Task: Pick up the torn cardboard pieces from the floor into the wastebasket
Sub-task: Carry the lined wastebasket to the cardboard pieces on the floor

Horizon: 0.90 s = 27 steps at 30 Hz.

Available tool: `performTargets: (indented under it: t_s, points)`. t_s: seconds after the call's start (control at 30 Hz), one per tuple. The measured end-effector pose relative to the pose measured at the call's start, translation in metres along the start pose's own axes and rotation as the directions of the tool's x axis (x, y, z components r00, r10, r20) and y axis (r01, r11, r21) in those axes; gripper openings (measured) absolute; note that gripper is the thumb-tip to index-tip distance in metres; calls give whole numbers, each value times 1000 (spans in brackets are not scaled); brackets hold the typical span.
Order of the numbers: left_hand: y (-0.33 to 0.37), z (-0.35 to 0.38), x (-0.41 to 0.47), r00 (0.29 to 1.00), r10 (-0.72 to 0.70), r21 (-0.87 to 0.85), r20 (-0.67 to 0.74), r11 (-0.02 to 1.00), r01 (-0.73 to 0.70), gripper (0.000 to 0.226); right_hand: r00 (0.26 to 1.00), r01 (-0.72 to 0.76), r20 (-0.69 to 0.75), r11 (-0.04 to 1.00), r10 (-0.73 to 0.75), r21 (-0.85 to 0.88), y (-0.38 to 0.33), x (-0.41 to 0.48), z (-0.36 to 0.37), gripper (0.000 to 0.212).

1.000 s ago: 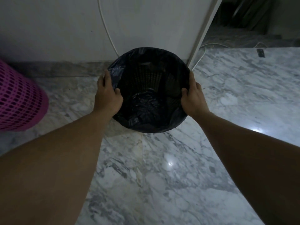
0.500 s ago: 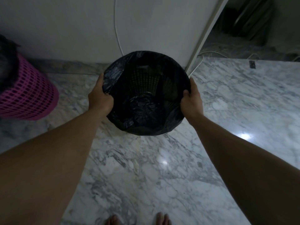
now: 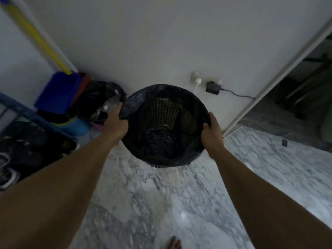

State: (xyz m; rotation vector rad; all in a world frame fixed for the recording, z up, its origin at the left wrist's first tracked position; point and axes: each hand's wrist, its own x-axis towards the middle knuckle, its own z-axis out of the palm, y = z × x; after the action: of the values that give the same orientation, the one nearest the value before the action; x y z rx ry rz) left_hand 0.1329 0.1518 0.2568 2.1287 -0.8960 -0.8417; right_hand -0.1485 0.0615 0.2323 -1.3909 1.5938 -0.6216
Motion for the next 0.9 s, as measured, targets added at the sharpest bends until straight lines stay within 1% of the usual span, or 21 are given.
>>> performTargets:
  t_s: [0.1, 0.17, 0.23, 0.3, 0.37, 0.43, 0.53, 0.63, 0.7, 0.8, 0.9]
  points:
    - [18, -81, -27, 1000, -3, -26, -12, 1000, 3, 73, 990, 87, 111, 996, -86, -11, -73, -29, 2, 59]
    - [25, -132, -49, 999, -11, -65, -47, 998, 8, 77, 976, 137, 173, 991, -134, -4, -120, -50, 3, 60]
    - [29, -177, -70, 994, -14, -143, -112, 990, -2, 70, 961, 180, 209, 983, -180, 19, -167, -76, 6, 58]
    - [46, -218, -105, 980, -34, -210, -196, 978, -8, 59, 941, 227, 243, 972, -235, 64, -209, -99, 13, 51]
    - [58, -253, -138, 968, -87, -272, -236, 962, 20, 54, 912, 256, 298, 959, -281, 121, -246, -122, 22, 44]
    - [63, -287, -170, 943, -148, -313, -299, 948, 50, 52, 869, 274, 374, 944, -324, 183, -281, -144, 31, 41]
    - [64, -333, -214, 864, -205, -344, -460, 938, 39, 54, 800, 313, 469, 927, -375, 207, -326, -175, 50, 42]
    - [66, -367, -265, 778, -305, -442, -550, 896, 40, 65, 708, 364, 559, 901, -431, 235, -364, -207, 71, 56]
    - [64, -381, -303, 724, -346, -492, -597, 871, 11, 69, 640, 383, 618, 887, -457, 259, -392, -239, 79, 57]
    - [54, -400, -361, 601, -418, -564, -681, 823, -65, 72, 514, 425, 693, 852, -505, 306, -420, -288, 100, 58]
    - [42, -408, -428, 481, -499, -618, -721, 777, -119, 64, 366, 449, 775, 827, -515, 337, -430, -336, 126, 60]
